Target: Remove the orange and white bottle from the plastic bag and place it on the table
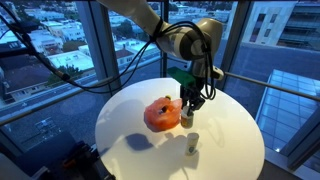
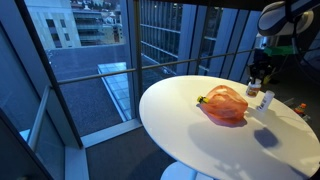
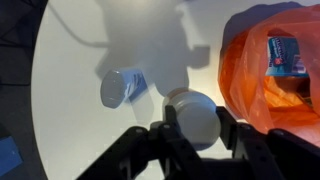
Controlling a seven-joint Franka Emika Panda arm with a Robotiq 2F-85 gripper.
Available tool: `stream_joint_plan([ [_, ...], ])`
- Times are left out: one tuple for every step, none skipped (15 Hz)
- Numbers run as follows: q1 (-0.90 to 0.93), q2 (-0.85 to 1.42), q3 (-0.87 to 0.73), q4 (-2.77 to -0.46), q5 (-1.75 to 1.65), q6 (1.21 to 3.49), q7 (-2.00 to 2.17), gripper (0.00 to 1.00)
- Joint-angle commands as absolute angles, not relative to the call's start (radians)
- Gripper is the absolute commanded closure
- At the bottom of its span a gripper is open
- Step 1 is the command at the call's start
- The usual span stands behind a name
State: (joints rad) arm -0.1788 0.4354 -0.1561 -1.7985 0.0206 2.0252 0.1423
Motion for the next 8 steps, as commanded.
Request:
stream_joint_plan([
  [-0.192, 0.455, -0.152, -1.835, 0.052, 2.076, 0.115, 0.78],
  [-0.193, 0.465, -0.152, -1.844, 0.053, 2.094, 0.111, 0.78],
  [-0.198, 0.474, -0.149, -1.852, 0.06, 2.108, 0.101, 0.78],
  [-0.202, 0.482, -0.146, -1.858, 0.067, 2.121, 0.091, 0.78],
  [-0.207, 0.491, -0.142, -1.862, 0.079, 2.132, 0.079, 0.78],
  [-0.213, 0.495, -0.137, -1.866, 0.095, 2.139, 0.062, 0.78],
  [-0.219, 0.499, -0.134, -1.87, 0.11, 2.145, 0.046, 0.78],
  [-0.223, 0.5, -0.132, -1.874, 0.124, 2.148, 0.033, 0.78],
])
